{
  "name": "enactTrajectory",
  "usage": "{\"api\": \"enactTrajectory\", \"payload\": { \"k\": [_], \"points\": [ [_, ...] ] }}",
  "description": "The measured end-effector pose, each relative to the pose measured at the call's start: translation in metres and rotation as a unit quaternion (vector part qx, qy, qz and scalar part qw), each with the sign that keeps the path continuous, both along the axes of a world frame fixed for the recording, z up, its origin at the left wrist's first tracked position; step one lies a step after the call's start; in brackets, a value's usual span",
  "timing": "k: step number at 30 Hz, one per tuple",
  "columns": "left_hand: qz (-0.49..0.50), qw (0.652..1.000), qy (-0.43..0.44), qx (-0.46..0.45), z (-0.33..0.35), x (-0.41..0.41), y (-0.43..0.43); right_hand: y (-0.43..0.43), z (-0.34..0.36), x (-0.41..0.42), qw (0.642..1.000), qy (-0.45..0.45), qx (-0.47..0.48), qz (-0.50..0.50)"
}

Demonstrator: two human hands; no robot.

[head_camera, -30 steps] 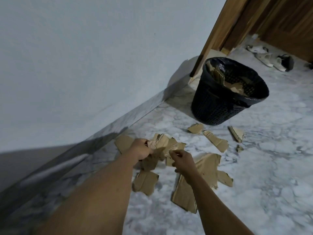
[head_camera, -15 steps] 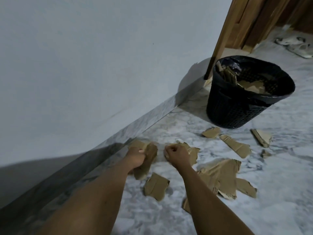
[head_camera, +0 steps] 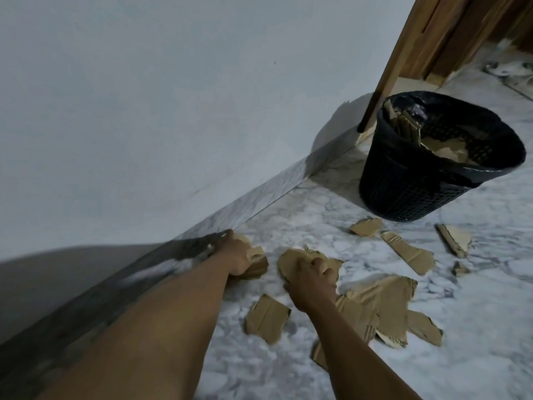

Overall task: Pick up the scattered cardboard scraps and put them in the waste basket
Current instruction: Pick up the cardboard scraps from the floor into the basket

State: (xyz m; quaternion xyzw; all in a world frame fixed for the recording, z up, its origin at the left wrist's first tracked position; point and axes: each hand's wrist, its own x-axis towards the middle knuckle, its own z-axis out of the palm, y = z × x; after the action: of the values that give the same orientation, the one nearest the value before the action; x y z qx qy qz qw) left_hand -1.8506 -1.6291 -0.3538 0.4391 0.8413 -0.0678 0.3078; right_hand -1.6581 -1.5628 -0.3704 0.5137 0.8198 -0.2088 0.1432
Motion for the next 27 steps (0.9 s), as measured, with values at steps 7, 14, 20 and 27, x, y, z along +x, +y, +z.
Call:
{"api": "enactTrajectory", "payload": {
  "k": [7, 14, 20, 27],
  "points": [
    [0.053, 0.998, -0.013, -0.015, -0.018, -0.020, 0.006, 0.027, 0.003, -0.006, 0.998, 0.066, -0.016, -0.004],
    [0.141, 0.976, -0.078, 0.150, -0.001, -0.008, -0.005, 0.037, 0.024, 0.017, 0.927, 0.288, 0.108, -0.213],
    [0.199, 0.945, -0.211, 0.150, 0.025, -0.007, -0.004, 0.055, 0.049, 0.033, 0.789, 0.460, 0.025, -0.407],
    [0.026, 0.935, -0.335, -0.111, 0.056, 0.038, 0.000, 0.061, 0.045, 0.025, 0.749, 0.477, -0.155, -0.433]
  ]
}}
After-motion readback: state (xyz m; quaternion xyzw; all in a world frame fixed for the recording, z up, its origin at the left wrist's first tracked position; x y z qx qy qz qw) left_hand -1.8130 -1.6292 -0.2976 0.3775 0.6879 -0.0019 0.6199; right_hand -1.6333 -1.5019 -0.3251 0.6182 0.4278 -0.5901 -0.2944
